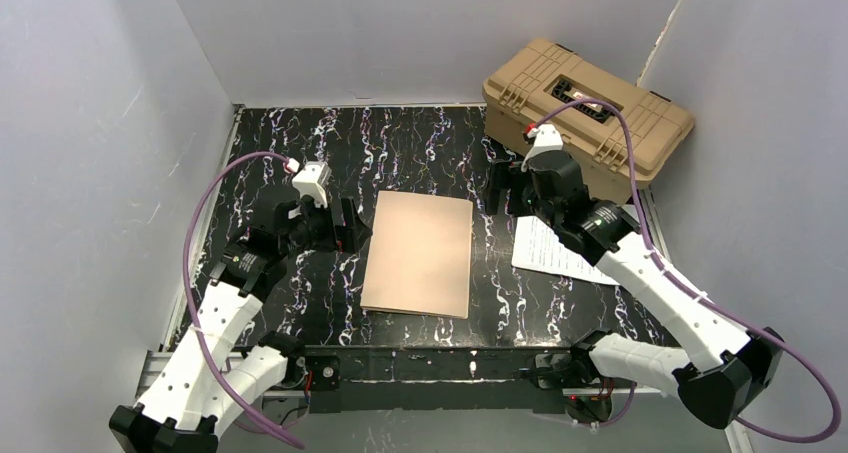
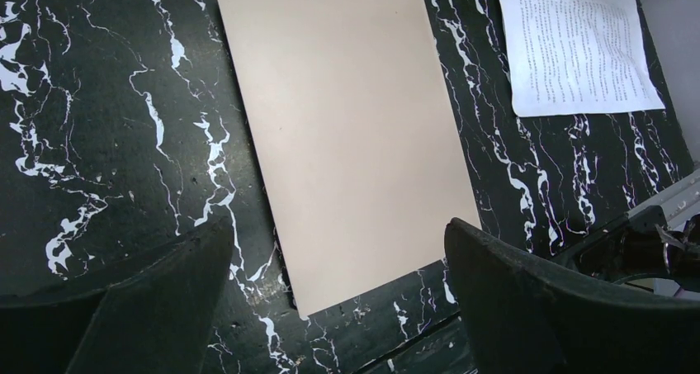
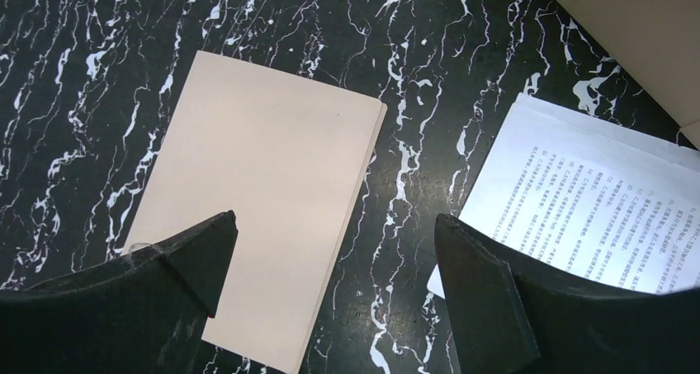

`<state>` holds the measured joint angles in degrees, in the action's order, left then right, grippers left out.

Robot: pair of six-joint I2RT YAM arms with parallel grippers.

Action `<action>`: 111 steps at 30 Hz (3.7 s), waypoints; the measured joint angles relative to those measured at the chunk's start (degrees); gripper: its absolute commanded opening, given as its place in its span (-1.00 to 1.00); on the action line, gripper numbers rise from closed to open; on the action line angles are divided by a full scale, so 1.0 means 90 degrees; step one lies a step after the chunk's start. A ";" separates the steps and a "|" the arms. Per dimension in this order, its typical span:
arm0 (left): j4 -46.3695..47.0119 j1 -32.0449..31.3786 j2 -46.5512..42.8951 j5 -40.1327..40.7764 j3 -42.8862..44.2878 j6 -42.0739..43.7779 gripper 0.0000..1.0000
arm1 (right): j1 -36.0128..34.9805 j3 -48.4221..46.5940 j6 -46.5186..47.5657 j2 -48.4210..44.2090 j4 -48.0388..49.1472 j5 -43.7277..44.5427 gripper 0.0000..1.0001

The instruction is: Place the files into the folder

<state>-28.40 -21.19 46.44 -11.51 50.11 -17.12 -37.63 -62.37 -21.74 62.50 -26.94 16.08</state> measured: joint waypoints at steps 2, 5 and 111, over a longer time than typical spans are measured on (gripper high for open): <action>0.0002 0.0000 -0.0007 -0.0046 0.0000 0.0010 0.97 | 0.0000 0.0000 -0.0039 -0.0134 -0.0083 0.0012 0.97; 0.0000 0.0000 0.0034 -0.0134 0.0000 0.0024 0.97 | 0.0000 0.0012 -0.0070 -0.0194 -0.0304 0.0085 0.97; 0.1804 -0.1494 0.2404 0.0209 -0.2504 -0.3925 -0.23 | 0.0000 0.4255 -0.2327 -0.0357 0.1841 -0.2115 0.86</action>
<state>-12.16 -34.63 68.07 -9.63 27.57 -52.45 -37.63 -24.08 -42.68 59.29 -10.37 -2.96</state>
